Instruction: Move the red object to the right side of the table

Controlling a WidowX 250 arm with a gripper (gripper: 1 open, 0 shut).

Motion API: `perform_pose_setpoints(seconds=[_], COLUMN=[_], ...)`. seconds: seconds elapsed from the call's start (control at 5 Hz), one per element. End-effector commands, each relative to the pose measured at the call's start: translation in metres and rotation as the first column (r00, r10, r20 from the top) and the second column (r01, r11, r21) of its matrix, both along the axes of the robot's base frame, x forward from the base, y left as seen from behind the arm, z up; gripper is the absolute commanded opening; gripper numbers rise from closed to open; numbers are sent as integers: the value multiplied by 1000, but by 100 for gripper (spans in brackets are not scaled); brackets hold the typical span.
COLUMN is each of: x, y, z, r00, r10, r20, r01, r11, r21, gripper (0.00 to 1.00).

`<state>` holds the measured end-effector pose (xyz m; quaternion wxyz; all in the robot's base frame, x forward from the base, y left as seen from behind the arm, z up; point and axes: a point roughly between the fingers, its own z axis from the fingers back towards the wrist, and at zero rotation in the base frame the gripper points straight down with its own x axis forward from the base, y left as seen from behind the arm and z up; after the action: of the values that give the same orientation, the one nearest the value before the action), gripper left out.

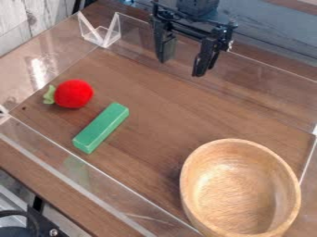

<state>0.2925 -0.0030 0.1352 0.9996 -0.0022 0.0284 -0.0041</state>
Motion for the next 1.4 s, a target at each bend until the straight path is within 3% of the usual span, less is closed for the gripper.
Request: perform_pose_setpoints(seconds=[0.0, 0.2, 0.4, 0.6, 1.0, 1.2], x=[-4, -19, -33, -47, -56, -51], y=[12, 49, 94, 125, 165, 163], z=[-20, -31, -37, -31, -31, -37], r00=[997, 988, 974, 972, 979, 966], r10=[-64, -150, -224, -233, -200, -254], r20=[-36, -42, -23, 16, 48, 49], r01=[64, 151, 225, 232, 199, 254], r11=[998, 988, 974, 972, 980, 967], r21=[2, 16, 29, 40, 23, 1], gripper=[100, 100, 100, 100, 100, 100])
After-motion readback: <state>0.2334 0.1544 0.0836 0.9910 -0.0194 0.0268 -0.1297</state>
